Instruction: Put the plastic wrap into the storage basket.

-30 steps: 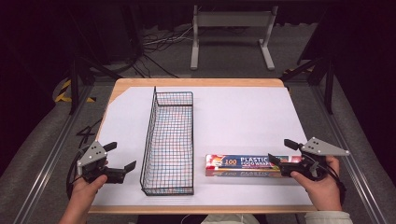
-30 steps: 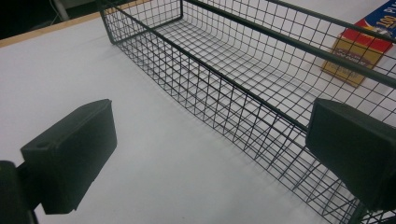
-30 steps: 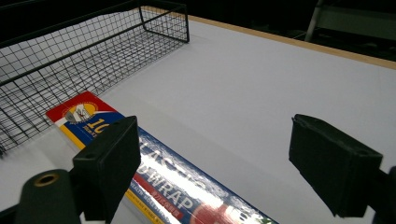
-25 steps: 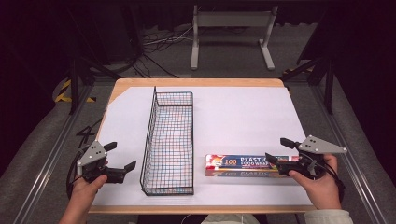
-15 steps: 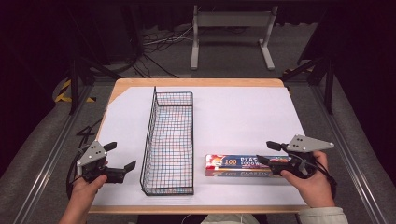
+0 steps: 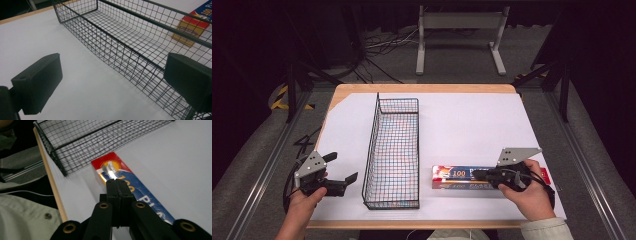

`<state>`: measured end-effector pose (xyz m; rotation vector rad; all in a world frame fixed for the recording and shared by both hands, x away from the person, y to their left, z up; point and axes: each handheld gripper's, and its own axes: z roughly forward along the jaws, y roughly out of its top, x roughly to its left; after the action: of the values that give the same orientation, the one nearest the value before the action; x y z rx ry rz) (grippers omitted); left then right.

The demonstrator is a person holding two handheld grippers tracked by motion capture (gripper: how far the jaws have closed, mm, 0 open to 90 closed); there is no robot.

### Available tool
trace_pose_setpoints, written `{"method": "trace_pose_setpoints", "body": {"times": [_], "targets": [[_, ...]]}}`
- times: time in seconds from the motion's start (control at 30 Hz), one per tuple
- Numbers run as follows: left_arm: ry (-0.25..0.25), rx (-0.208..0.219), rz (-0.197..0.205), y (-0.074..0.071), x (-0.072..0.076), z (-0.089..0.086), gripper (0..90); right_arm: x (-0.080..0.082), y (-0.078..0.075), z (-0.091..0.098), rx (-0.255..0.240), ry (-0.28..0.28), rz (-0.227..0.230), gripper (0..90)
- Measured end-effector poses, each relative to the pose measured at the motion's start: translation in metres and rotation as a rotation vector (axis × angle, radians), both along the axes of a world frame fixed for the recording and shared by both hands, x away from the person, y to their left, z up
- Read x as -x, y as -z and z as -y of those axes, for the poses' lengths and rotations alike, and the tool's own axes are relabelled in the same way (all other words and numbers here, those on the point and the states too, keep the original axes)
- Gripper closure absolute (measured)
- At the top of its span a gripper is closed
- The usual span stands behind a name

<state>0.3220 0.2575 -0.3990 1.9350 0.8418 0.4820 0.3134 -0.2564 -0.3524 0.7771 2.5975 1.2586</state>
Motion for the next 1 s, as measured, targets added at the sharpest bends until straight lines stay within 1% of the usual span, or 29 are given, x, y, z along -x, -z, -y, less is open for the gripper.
{"method": "trace_pose_setpoints", "body": {"times": [0.03,0.1,0.2,0.37,0.47,0.67,0.77,0.8,0.87,0.9,1.0], "targets": [[0.000,0.000,0.002,0.000,0.000,0.000,2.7,0.000,0.001,-0.004,0.016,-0.021,-0.009,90.0],[0.001,-0.001,0.001,0.000,0.000,0.000,2.7,0.001,0.004,-0.009,0.037,-0.044,-0.021,90.0],[0.001,-0.002,0.001,0.000,0.000,0.000,2.7,0.001,0.009,-0.017,0.076,-0.071,-0.040,90.0],[-0.003,0.005,-0.001,0.001,-0.001,-0.001,2.7,-0.001,0.015,-0.025,0.093,-0.103,-0.072,90.0],[-0.008,0.008,-0.004,0.001,-0.002,-0.002,2.7,-0.001,0.020,-0.030,0.122,-0.119,-0.089,90.0],[-0.005,0.004,0.000,0.001,-0.001,-0.001,2.7,-0.004,0.031,-0.041,0.203,-0.128,-0.113,90.0],[-0.011,0.009,-0.003,0.001,-0.002,-0.002,2.7,-0.005,0.036,-0.046,0.241,-0.123,-0.124,90.0],[-0.014,0.012,-0.007,0.001,-0.001,-0.002,2.6,-0.005,0.039,-0.049,0.261,-0.113,-0.137,90.0],[-0.017,0.010,-0.003,0.001,-0.002,-0.003,2.6,-0.006,0.043,-0.053,0.276,-0.123,-0.137,90.0],[-0.018,0.011,-0.003,0.001,-0.002,-0.003,2.7,-0.006,0.046,-0.055,0.280,-0.123,-0.142,90.0],[-0.016,0.013,-0.008,0.001,-0.001,-0.002,2.6,-0.007,0.050,-0.058,0.303,-0.118,-0.135,90.0]]}}
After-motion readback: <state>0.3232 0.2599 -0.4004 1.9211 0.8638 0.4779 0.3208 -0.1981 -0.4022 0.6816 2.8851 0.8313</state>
